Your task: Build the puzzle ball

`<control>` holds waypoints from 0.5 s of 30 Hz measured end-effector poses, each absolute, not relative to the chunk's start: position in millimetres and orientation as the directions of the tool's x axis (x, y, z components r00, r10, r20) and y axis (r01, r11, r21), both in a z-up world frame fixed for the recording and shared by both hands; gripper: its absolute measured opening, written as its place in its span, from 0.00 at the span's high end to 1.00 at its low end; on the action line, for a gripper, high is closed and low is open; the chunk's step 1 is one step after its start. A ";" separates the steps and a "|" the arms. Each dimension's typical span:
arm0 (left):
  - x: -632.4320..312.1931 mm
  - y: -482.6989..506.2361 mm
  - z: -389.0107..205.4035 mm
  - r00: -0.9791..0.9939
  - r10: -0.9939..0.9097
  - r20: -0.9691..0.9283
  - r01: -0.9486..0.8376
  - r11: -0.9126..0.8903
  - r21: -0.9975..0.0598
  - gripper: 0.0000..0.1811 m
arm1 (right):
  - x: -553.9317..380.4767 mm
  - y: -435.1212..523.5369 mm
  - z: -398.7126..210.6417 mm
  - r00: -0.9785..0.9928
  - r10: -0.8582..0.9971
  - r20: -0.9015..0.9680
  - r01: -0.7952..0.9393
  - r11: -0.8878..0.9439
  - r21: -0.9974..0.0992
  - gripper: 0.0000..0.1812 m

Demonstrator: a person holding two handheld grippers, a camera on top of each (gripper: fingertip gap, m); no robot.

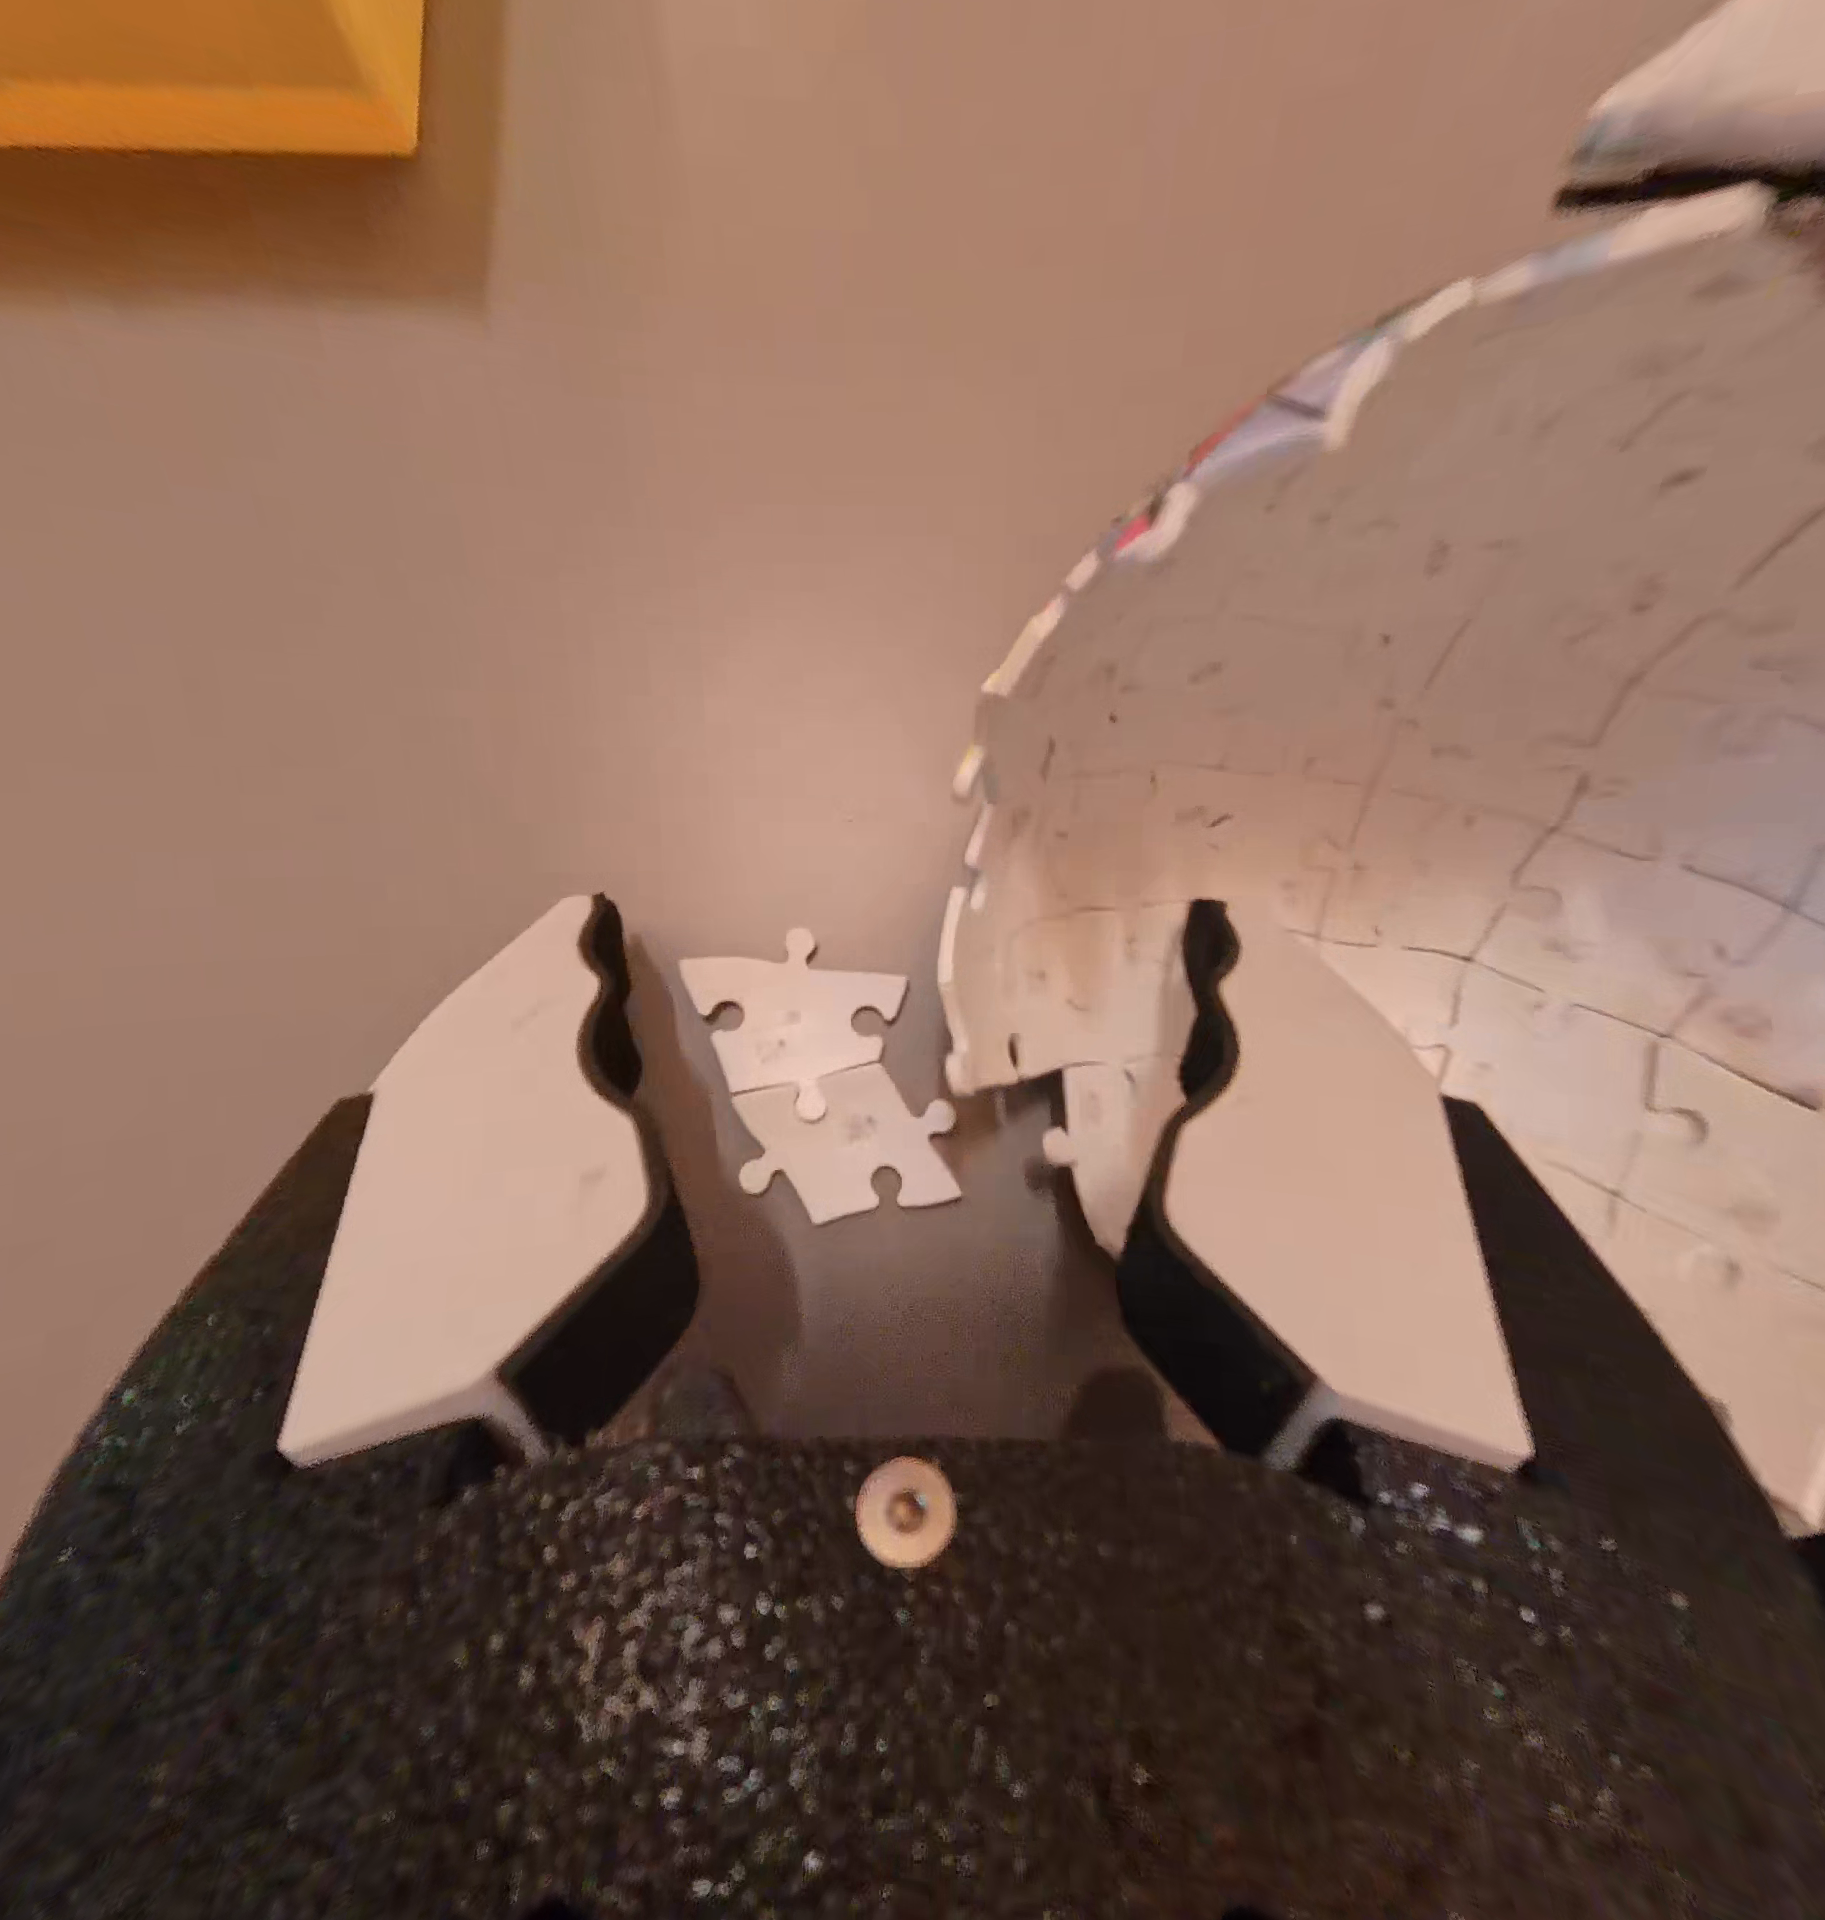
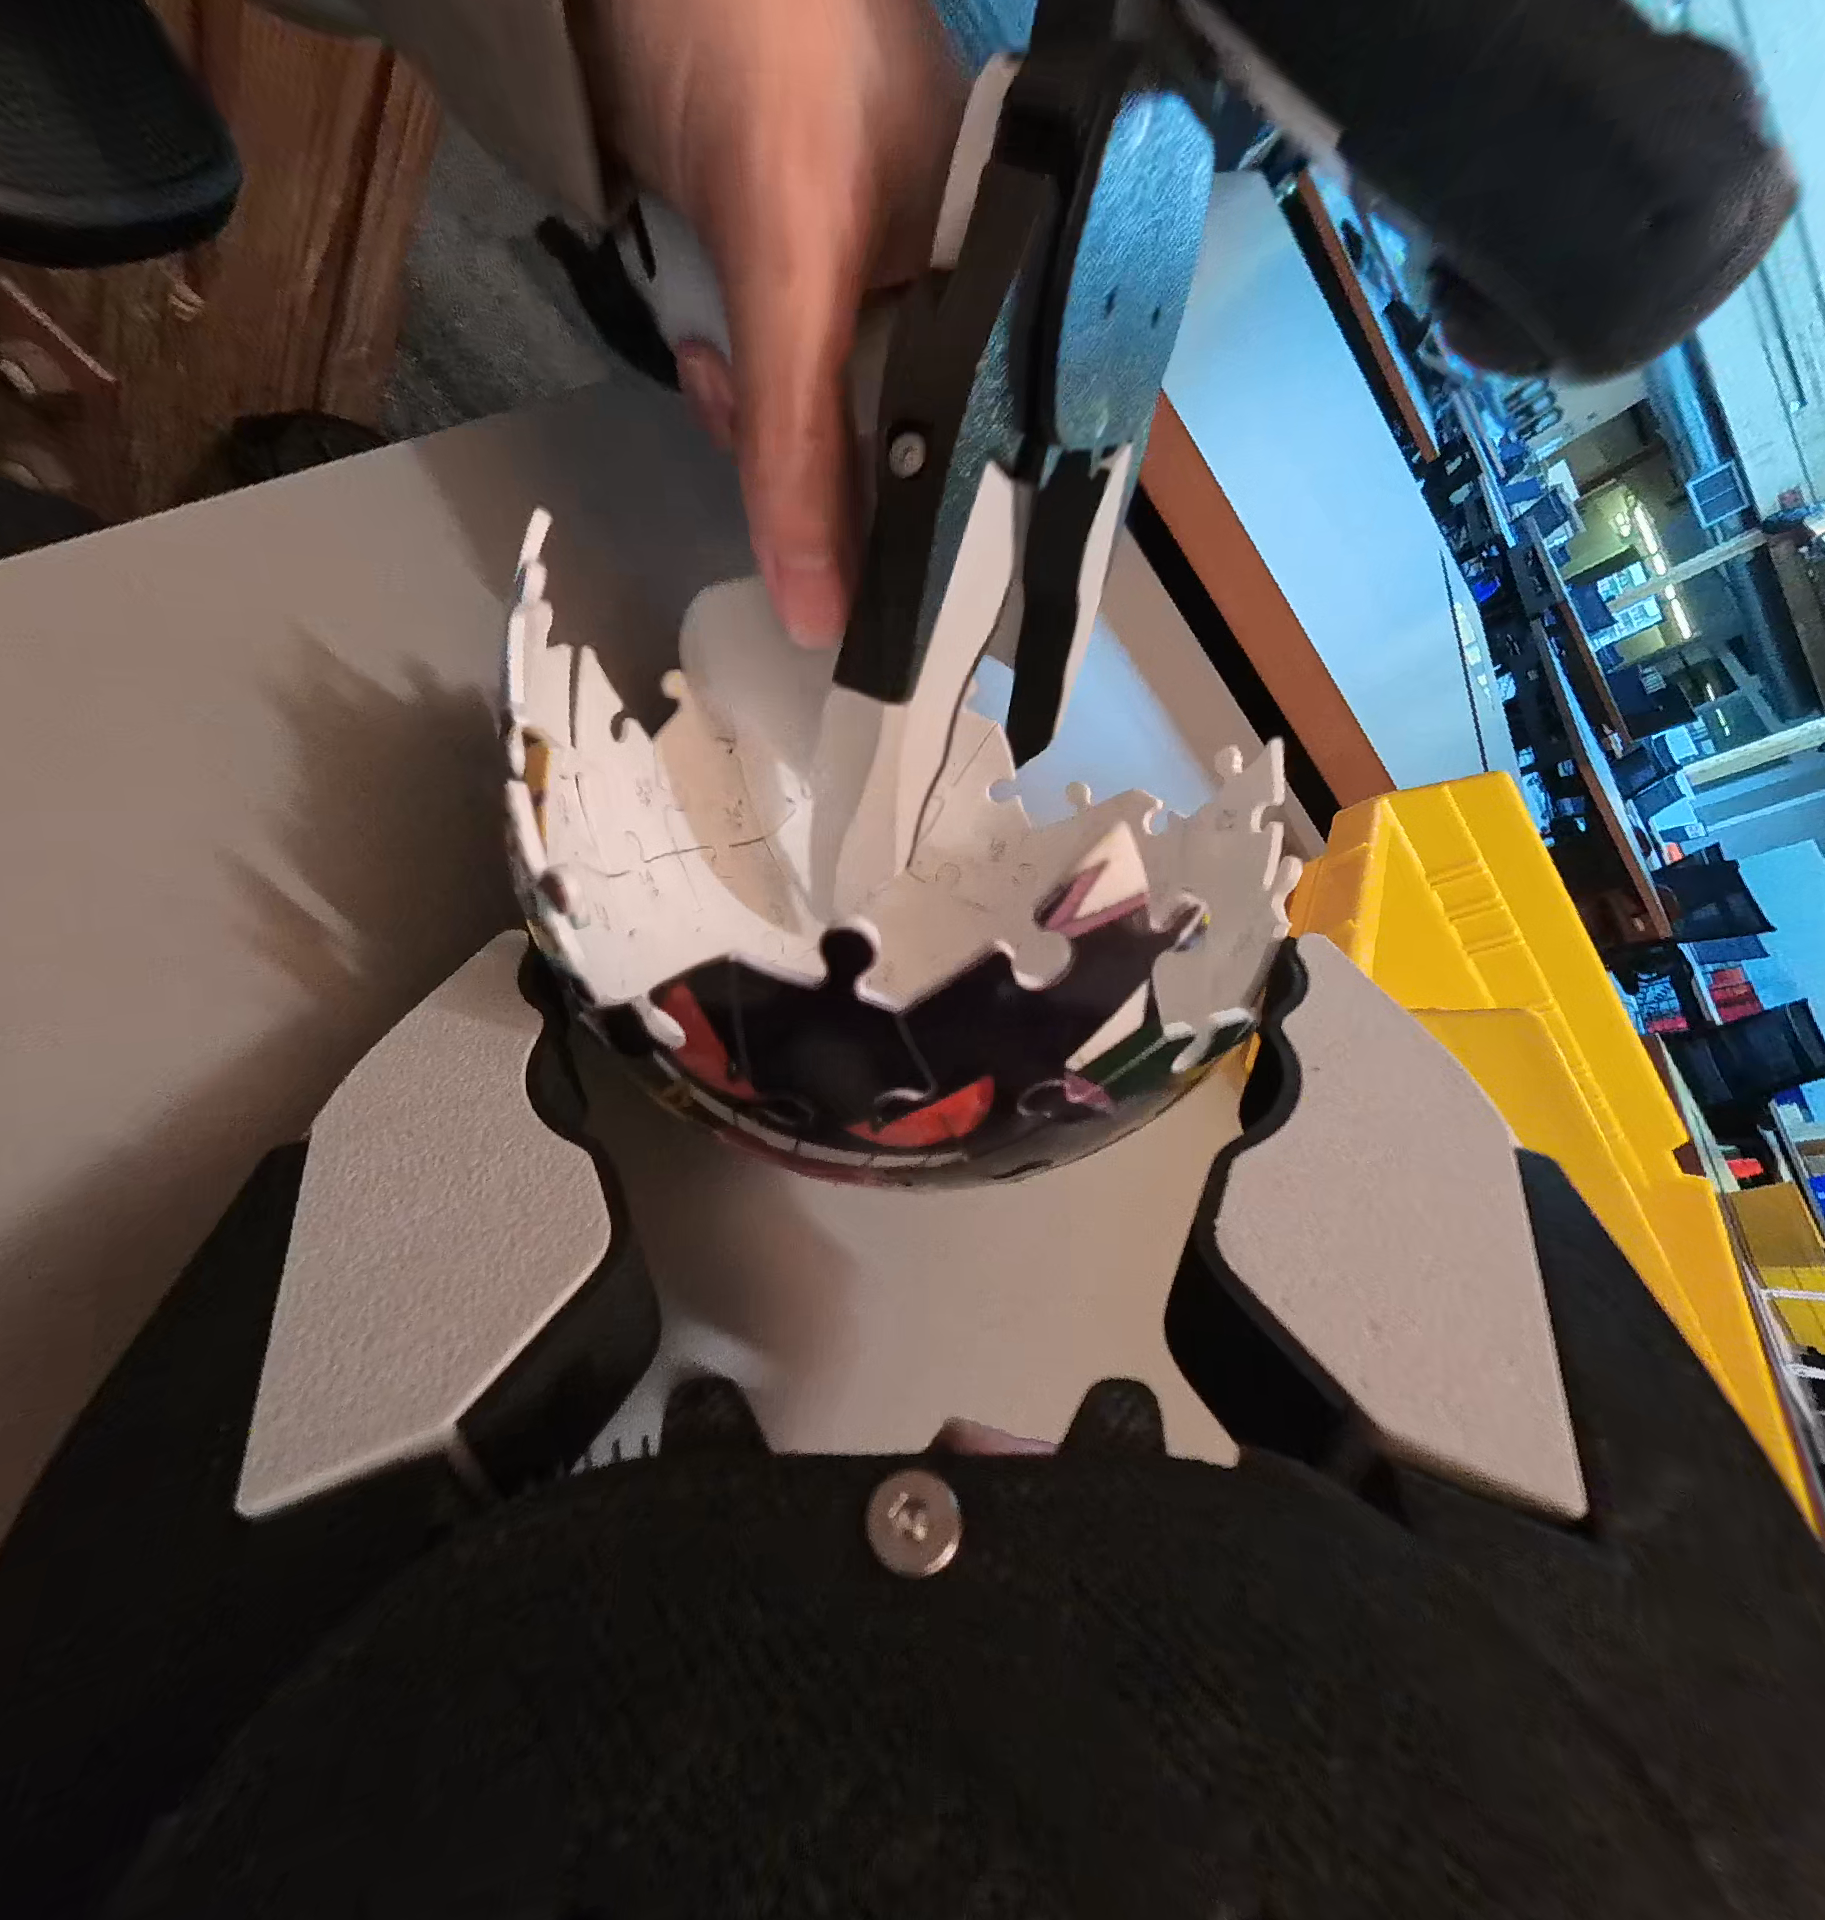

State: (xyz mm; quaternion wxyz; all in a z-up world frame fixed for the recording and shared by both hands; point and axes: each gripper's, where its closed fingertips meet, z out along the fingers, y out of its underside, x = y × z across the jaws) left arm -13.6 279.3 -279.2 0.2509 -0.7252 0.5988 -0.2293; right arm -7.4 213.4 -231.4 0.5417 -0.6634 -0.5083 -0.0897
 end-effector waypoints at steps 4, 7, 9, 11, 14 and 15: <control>-18.6 286.2 -284.1 0.171 -0.984 -0.042 -0.788 -0.111 -0.606 0.42 | -11.6 212.4 -226.8 0.502 0.585 0.638 0.724 0.119 -0.679 0.32; -19.3 286.9 -286.3 0.170 -0.985 -0.030 -0.791 -0.119 -0.601 0.41 | -11.1 212.5 -227.5 0.514 0.587 0.626 0.706 0.126 -0.697 0.32; -19.5 286.9 -287.9 0.174 -0.985 -0.009 -0.790 -0.135 -0.598 0.40 | -4.8 215.2 -236.9 0.526 0.594 0.609 0.712 0.085 -0.697 0.32; -19.6 287.3 -288.9 0.176 -0.984 0.004 -0.789 -0.144 -0.597 0.40 | -3.2 217.6 -235.3 0.556 0.587 0.588 0.681 0.083 -0.728 0.36; -17.5 286.2 -290.0 0.165 -0.986 0.027 -0.784 -0.148 -0.603 0.39 | -10.7 220.6 -236.1 0.577 0.629 0.521 0.621 0.076 -0.780 0.30; -16.7 285.8 -290.0 0.161 -0.987 0.027 -0.784 -0.144 -0.604 0.39 | -12.2 222.9 -235.3 0.573 0.629 0.525 0.618 0.088 -0.781 0.30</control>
